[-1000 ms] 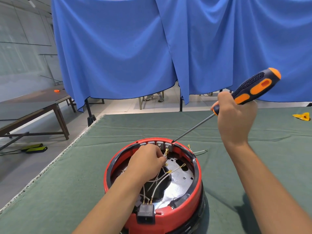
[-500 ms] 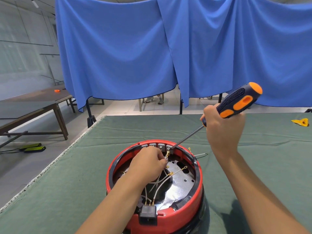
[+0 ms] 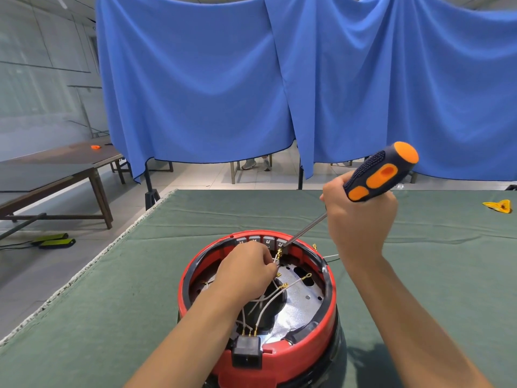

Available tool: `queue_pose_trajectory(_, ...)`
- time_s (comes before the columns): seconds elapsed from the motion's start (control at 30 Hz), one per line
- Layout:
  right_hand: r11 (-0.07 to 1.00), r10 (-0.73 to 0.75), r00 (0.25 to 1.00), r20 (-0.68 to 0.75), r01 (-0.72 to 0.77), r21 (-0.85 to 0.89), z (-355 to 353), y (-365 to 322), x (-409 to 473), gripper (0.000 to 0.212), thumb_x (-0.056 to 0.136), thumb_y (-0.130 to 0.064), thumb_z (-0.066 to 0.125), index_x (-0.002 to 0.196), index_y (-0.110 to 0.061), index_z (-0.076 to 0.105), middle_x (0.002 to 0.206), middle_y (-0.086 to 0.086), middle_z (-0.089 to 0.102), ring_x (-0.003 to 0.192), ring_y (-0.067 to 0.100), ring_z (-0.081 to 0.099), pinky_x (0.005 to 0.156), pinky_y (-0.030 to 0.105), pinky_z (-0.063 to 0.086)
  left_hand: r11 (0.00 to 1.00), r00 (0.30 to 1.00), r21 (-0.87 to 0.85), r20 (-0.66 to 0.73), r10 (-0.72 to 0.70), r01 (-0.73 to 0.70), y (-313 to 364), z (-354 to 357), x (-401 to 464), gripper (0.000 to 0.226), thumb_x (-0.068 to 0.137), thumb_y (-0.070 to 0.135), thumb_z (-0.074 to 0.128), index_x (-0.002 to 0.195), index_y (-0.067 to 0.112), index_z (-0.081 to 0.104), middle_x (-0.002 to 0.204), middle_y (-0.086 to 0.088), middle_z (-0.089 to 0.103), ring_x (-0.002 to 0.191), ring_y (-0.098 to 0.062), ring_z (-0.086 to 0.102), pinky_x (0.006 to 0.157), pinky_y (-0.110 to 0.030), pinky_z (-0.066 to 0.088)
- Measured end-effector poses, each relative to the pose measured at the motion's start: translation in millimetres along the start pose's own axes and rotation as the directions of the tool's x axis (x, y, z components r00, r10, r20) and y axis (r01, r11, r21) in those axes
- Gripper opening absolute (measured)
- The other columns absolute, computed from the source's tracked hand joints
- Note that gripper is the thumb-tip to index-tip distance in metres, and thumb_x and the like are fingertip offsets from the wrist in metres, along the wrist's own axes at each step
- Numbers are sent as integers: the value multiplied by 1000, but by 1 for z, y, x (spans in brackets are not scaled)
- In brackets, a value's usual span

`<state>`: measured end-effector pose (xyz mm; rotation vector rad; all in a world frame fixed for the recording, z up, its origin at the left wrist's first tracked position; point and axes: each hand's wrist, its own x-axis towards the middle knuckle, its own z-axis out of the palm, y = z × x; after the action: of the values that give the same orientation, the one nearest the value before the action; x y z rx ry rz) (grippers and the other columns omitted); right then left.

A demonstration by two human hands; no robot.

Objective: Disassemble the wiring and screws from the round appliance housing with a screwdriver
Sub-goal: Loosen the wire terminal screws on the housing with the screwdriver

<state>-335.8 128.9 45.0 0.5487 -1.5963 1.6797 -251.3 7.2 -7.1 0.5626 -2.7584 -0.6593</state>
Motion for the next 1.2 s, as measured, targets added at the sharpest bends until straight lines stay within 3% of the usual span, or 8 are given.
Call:
queue_pose_trajectory(0.1, 997, 62, 998, 27, -63, 52, 0, 2, 2, 34, 73, -27, 54, 58, 4, 53, 51, 22, 55, 49, 36, 53, 52, 43, 49, 1000, 1000, 8, 3, 5, -5, 1, 0, 0, 11, 90, 28, 56, 81, 25, 62, 75, 9, 57, 73, -12, 55, 62, -26, 40)
queue_pose_trajectory(0.37, 985, 140, 990, -14, -138, 103, 9, 3, 16, 31, 69, -18, 52, 56, 8, 41, 51, 29, 41, 49, 45, 43, 42, 40, 40, 999, 1000, 27, 4, 24, -24, 2, -1, -1, 12, 89, 27, 55, 86, 21, 65, 82, 5, 61, 78, -14, 58, 64, -26, 43)
queue_pose_trajectory(0.5, 974, 212, 976, -45, -208, 90, 14, 10, 29, 35, 66, -20, 50, 61, 14, 43, 54, 33, 41, 50, 46, 41, 43, 40, 40, 999, 1000, 24, 8, 28, -28, 0, 0, 0, 11, 90, 27, 55, 81, 24, 60, 74, 9, 56, 69, -8, 53, 57, -23, 38)
queue_pose_trajectory(0.63, 944, 318, 946, -58, -310, 109, 16, 20, 39, 33, 64, -18, 49, 64, 14, 44, 53, 19, 38, 42, 24, 38, 36, 26, 33, 999, 1000, 30, 10, 29, -29, 0, 1, 2, 12, 90, 28, 55, 85, 23, 65, 72, 12, 54, 68, -7, 52, 55, -22, 36)
queue_pose_trajectory(0.73, 922, 371, 926, -70, -358, 145, 16, 25, 42, 18, 68, -13, 51, 58, 2, 45, 50, 12, 38, 37, 19, 37, 36, 22, 33, 999, 1000, 35, 16, 23, -23, 0, 0, 3, 11, 90, 28, 56, 84, 24, 63, 73, 12, 54, 71, -9, 54, 60, -24, 39)
queue_pose_trajectory(1.0, 937, 308, 950, -39, -296, 185, 9, 17, 45, 32, 65, -16, 51, 63, 14, 41, 52, 18, 37, 39, 24, 39, 39, 25, 33, 998, 999, 32, -8, 49, -49, 4, -1, -1, 7, 89, 31, 58, 94, 25, 61, 80, 13, 53, 76, -8, 53, 64, -25, 42)
queue_pose_trajectory(1.13, 932, 285, 958, -23, -272, 240, -1, 6, 50, 25, 64, -13, 50, 59, 8, 38, 42, 3, 31, 33, 17, 34, 37, 22, 34, 995, 996, 50, -8, 88, -87, 7, -3, -3, 10, 88, 21, 57, 94, 26, 63, 86, 9, 54, 84, -12, 54, 71, -28, 46)
queue_pose_trajectory(1.2, 943, 250, 968, -10, -241, 228, -4, 2, 49, 28, 63, -13, 50, 60, 11, 35, 48, 16, 29, 37, 22, 33, 37, 25, 31, 992, 995, 77, -10, 98, -97, 8, -3, -3, 14, 89, 19, 56, 96, 26, 66, 90, 8, 53, 88, -13, 54, 73, -28, 46)
